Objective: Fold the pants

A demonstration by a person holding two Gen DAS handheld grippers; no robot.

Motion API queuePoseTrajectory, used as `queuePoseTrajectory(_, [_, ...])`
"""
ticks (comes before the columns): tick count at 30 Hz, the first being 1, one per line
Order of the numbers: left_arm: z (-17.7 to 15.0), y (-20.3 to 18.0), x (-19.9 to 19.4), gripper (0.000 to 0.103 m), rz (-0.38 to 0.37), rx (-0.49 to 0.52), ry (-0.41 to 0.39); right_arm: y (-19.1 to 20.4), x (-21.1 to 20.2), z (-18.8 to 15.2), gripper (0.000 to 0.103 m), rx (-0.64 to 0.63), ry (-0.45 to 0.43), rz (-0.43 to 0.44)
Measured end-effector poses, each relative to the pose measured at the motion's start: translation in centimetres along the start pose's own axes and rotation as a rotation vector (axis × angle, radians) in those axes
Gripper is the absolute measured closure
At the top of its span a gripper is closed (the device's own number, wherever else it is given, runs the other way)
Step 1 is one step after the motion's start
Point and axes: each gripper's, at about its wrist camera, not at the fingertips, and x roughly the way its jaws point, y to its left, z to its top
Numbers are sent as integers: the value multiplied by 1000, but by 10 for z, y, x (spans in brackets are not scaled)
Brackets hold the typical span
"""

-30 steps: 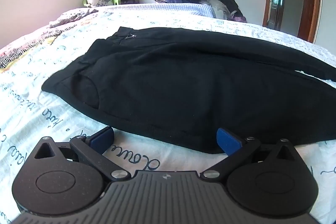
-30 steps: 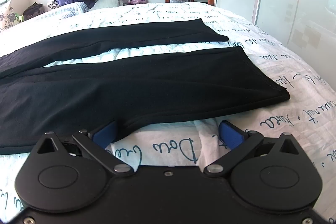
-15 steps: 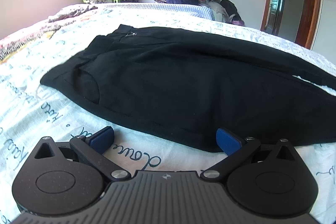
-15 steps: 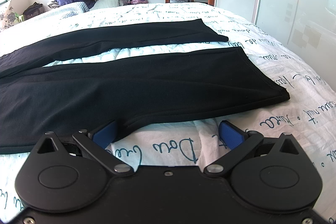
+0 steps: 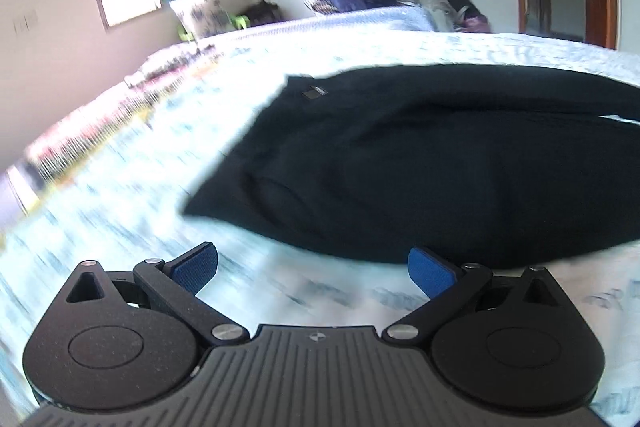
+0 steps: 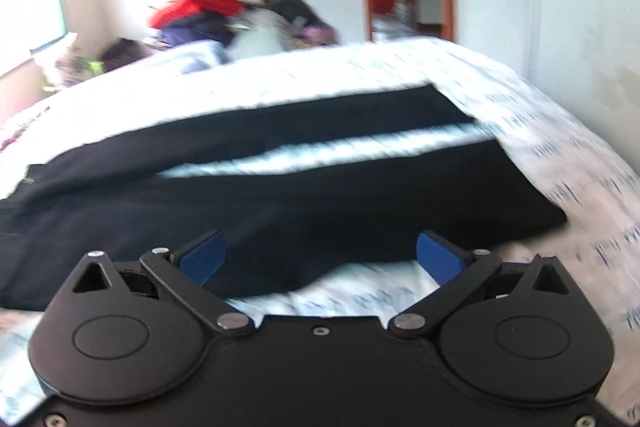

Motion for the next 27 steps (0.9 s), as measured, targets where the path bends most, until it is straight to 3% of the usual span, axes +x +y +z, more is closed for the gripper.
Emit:
queuePoseTrajectory(3, [22,27,-1,0,-40,-7,-39,10,3,18,0,20,25,99])
queuePoseTrajectory(7, [66,64,15,0,-181,-32,-69,16,33,47,0,157,167,352])
queuePoseTrajectory(9, [90,81,32,0,-246,-57,-62,23,47,60,0,204,188,423])
queuePoseTrajectory(11, [108,87,53,0,-207,-30,-44,34,59,70,0,200,174,418])
queuePoseTrajectory(14, [128,93,79,1,-56,-17,-20,49,73,85,0,147,148,406])
queuePoseTrajectory(15, [131,97,88,1,-36,-39,-9,53,75,91,0,138,146,408])
queuePoseTrajectory(18, [140,93,101,0,-40,-83,-17,63,88,96,0,119,150,409])
queuePoseTrajectory(22, [146,84,111,0,10,-77,-31,67,106,91,0,81,166,389])
queuePoseTrajectory(27, [145,82,128,0,7,-69,-28,70,117,88,0,80,185,383])
